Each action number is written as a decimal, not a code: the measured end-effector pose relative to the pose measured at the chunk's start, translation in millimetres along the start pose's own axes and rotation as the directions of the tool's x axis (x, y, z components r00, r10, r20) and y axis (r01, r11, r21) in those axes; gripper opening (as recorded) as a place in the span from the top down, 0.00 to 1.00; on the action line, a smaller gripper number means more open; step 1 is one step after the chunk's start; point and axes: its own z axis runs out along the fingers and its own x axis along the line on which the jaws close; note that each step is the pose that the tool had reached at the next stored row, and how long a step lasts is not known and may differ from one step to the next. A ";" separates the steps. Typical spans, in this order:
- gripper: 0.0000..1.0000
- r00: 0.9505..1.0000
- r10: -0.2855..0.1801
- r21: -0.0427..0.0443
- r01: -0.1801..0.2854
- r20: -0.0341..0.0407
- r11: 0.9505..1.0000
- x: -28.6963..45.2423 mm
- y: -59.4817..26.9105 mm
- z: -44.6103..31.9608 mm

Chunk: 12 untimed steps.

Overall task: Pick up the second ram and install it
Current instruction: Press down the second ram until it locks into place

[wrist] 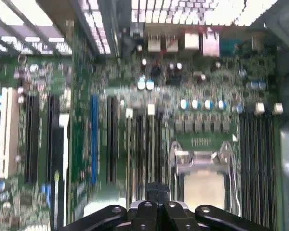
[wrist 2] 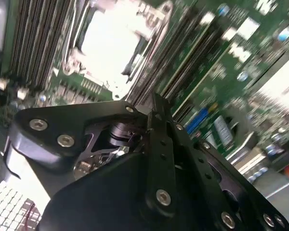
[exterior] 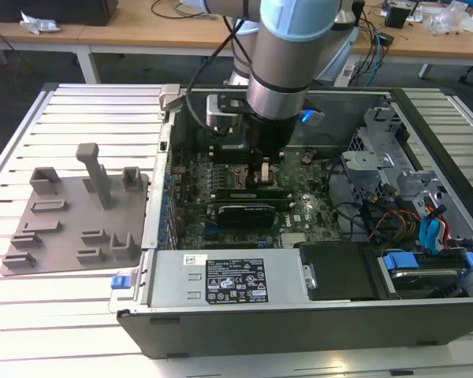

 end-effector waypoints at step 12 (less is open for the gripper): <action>0.90 1.000 0.000 0.008 0.000 0.001 1.000 0.6 41.5 13.8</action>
